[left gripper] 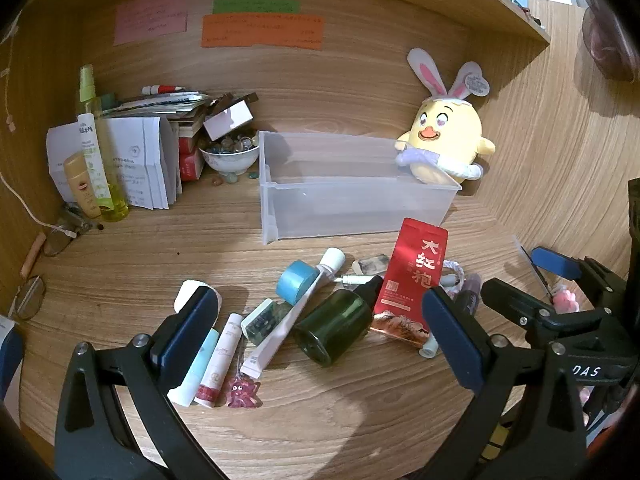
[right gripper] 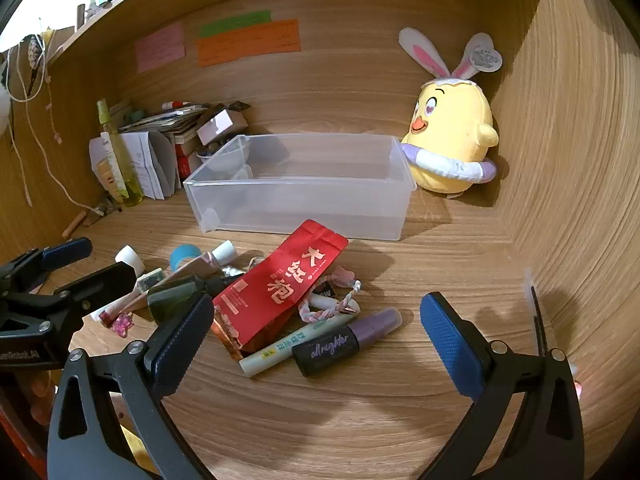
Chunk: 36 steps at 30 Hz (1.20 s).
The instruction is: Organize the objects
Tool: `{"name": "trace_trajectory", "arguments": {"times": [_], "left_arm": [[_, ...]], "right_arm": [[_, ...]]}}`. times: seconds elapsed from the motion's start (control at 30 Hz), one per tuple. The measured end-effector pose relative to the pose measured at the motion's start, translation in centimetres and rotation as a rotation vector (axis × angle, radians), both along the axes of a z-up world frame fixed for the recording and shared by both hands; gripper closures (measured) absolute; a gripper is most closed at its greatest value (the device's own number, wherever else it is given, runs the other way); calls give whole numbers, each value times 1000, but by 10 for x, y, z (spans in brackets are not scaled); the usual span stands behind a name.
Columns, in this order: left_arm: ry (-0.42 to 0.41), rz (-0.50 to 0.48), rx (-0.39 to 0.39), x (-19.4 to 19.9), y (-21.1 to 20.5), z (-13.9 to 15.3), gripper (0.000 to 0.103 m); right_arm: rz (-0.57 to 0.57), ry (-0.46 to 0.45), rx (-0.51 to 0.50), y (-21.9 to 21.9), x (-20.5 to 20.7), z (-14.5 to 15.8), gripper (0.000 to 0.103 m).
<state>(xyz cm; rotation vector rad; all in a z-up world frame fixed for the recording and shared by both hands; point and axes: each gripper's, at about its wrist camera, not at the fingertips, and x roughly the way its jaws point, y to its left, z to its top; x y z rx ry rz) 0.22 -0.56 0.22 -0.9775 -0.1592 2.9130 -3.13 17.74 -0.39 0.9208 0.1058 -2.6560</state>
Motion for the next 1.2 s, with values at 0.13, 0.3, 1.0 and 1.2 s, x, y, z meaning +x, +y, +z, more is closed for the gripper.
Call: {"name": "trace_trajectory", "arguments": {"times": [0.13, 0.3, 1.0, 1.2], "left_arm": [[1, 1, 2, 0, 0, 0, 0], [1, 1, 1, 0, 0, 0, 0], [-6, -2, 8, -3, -2, -2, 0], [-11, 16, 17, -5, -14, -3, 0]], "right_arm": [[-1, 0, -1, 0, 0, 0, 0], [-1, 0, -1, 0, 1, -1, 0], [-1, -7, 4, -3, -3, -4, 0], [-11, -13, 19, -2, -6, -8, 0]]}}
